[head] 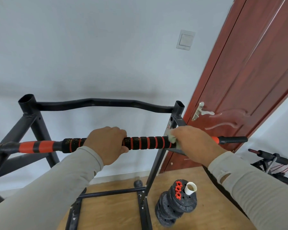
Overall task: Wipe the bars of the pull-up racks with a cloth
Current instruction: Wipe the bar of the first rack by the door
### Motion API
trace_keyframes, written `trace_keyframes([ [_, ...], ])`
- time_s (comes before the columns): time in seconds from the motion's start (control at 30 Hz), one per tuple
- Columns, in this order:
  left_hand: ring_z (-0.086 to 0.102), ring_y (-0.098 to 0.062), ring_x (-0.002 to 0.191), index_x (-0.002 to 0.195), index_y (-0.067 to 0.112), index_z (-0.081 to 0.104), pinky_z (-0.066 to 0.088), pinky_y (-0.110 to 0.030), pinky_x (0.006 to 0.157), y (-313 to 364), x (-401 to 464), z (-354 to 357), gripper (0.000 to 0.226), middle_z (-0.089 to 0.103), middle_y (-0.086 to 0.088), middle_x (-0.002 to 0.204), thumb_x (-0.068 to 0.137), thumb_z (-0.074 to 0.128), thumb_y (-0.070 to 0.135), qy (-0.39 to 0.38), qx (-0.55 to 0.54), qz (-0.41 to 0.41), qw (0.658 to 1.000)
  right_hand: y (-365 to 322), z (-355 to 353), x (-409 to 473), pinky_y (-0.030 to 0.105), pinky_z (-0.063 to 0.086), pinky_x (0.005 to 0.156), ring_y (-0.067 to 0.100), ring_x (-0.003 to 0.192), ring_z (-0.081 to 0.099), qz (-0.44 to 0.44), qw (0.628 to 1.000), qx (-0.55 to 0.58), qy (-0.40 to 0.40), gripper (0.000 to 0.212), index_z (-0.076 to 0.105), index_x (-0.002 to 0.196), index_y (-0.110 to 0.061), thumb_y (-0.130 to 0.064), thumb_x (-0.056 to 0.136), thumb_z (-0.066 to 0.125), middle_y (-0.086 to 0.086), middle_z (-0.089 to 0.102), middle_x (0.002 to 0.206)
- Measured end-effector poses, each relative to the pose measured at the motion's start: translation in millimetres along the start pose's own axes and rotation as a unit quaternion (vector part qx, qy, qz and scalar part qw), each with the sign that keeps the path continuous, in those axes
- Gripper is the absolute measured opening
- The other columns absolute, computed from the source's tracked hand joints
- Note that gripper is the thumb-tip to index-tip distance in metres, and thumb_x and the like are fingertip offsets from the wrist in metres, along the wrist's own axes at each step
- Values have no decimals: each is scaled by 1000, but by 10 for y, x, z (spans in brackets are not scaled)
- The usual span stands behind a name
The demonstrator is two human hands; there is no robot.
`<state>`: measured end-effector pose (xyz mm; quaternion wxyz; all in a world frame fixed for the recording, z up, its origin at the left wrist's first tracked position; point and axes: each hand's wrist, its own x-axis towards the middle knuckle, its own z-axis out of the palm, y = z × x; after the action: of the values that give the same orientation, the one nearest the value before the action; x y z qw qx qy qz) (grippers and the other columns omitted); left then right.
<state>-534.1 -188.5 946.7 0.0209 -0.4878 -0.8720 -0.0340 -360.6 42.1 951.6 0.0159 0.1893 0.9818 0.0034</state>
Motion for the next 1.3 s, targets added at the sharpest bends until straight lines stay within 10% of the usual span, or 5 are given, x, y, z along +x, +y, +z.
trace_keyframes([
  [0.3,61,-16,87,108,31,61,54,-35,80,-39,24,74,28,63,9,97,94,55,55,17,-12,3,1000,-1133,194,125,31,57,79,15,77,60,-10,987,39,153,18,59,101,-24,-9,92,56,-7,64,87],
  [0.47,54,-15,79,90,31,54,46,-30,70,-90,13,84,28,62,11,92,94,53,58,28,-23,-3,999,-1366,336,217,42,51,106,28,116,65,-122,975,30,183,39,61,131,-6,-5,91,62,12,69,126],
  [0.9,62,-14,92,123,33,59,55,-35,84,-74,-52,58,38,63,11,104,93,58,55,17,-59,0,998,-646,128,19,20,43,57,10,67,58,34,990,-46,130,26,52,89,-29,-7,83,63,-11,57,74],
  [1.0,57,-15,115,141,33,47,52,-38,98,-270,-144,-49,55,57,12,130,92,62,52,-23,-66,5,998,-981,253,79,28,55,66,10,65,56,5,986,-14,165,14,56,90,-27,-16,89,63,-10,57,73],
  [1.3,62,-10,80,109,39,61,57,-33,80,-462,-206,-97,16,61,13,90,96,56,46,-11,-9,-18,1000,-1586,448,199,42,55,97,21,102,67,-76,966,57,242,24,64,116,-17,-17,93,66,3,71,114],
])
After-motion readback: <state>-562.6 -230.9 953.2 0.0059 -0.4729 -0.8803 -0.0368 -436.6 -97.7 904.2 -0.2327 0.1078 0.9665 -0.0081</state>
